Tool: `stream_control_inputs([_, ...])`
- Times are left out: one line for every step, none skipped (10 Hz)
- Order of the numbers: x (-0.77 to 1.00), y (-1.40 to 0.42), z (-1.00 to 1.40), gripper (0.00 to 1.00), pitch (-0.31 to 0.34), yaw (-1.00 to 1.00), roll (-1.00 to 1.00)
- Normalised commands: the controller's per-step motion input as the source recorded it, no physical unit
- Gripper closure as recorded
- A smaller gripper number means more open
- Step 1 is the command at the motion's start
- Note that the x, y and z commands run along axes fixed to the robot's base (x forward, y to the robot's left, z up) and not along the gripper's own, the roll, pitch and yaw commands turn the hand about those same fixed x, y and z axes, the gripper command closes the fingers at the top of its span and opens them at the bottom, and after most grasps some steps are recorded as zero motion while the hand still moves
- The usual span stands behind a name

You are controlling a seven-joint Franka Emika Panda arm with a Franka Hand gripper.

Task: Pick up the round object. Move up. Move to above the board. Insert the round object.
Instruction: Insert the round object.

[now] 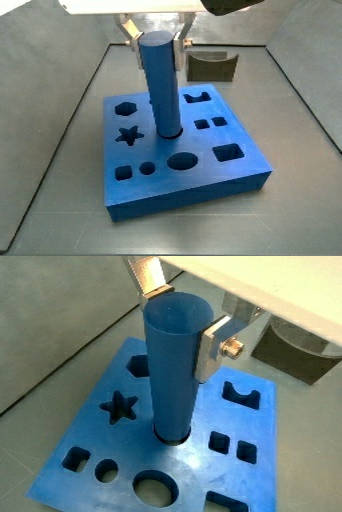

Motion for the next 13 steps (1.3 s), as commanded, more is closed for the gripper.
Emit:
stream_control_inputs([0.24,-0.19,-0.20,1.00,0.000,-0.10,0.11])
stream_control_inputs([0.23,-0.14,-0.11,1.00,0.000,-0.08,0.04])
stream_control_inputs([0.14,-0.02,-0.01,1.00,0.000,-0.01,0.00])
stream_control_inputs([0.05,0.00,0.00,1.00,0.000,0.00,0.00])
stream_control_inputs([-0.05,0.00,-0.12,1.00,0.391,-0.30,0.51])
stream_control_inputs([0.00,0.07,-0.35,1.00,0.360,-0.75,0.32])
stream_control_inputs([0.00,0.07,-0.28,1.00,0.060,-0.72,0.00])
stream_control_inputs([0.00,0.05,0.00,1.00,0.000,-0.29,-0.05])
stream_control_inputs([-0.19,0.13,-0.11,1.00,0.000,-0.12,-0.07])
stream_control_inputs([-0.17,0.11,-0.45,1.00,0.229,-0.62,-0.12])
stream_control_inputs([-0.21,0.03,-0.66,1.00,0.189,-0.81,-0.25])
stream_control_inputs([0.06,0.00,0.00,1.00,0.046,-0.53,-0.21])
stream_control_inputs([0.00,0.00,-0.22,1.00,0.000,0.00,0.01])
